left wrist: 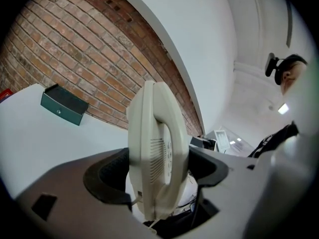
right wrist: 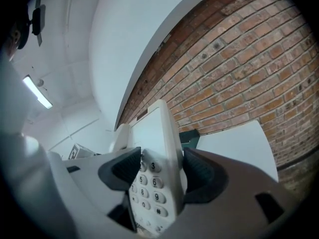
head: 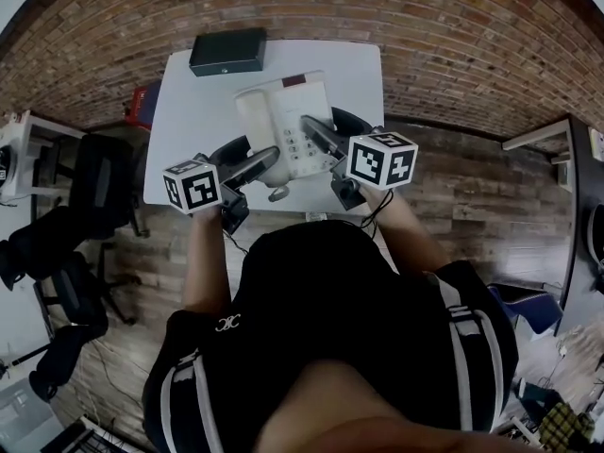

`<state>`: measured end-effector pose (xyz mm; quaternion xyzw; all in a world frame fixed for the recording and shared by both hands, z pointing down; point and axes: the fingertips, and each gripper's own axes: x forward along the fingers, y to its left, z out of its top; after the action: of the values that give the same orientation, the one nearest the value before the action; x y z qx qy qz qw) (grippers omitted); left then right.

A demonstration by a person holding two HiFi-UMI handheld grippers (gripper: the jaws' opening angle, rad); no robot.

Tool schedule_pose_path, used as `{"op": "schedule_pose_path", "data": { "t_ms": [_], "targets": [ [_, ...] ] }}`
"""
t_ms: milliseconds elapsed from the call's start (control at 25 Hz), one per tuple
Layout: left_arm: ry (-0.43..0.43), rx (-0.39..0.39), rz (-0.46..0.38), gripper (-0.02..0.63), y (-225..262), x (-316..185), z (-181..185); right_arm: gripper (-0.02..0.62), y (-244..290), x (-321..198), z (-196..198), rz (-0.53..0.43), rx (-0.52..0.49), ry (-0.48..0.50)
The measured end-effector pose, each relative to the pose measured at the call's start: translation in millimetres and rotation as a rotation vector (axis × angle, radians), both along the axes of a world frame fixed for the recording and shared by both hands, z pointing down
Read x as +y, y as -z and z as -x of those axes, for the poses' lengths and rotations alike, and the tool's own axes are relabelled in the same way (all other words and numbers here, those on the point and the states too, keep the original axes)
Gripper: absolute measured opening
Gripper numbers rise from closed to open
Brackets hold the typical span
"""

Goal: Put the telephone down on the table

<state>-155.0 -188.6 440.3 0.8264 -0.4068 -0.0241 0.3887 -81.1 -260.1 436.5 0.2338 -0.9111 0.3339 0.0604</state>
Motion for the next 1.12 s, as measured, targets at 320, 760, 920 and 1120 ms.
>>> {"op": "schedule_pose_path", "data": {
  "t_ms": [320, 760, 920, 1120],
  "targets": [
    [-0.049, 0.042, 0.062, 0.365, -24, -44, 8, 0.232, -26, -40, 4, 0.07, 0.027, -0.047],
    [-0.159, 0.079, 0.185, 0.365, -72, -100, 37, 0.232, -78, -86, 24, 0.193, 0.079, -0.166],
    [-0.2, 0.092, 0.222, 0.365, -91, -114, 43, 0.232, -99, -97, 30, 0.232, 0.098, -0.198],
    [-0.239, 0.091, 0.27, 0.365, -118, -133, 51, 0.233, -130, -112, 35, 0.302, 0.115, -0.243]
  ]
}}
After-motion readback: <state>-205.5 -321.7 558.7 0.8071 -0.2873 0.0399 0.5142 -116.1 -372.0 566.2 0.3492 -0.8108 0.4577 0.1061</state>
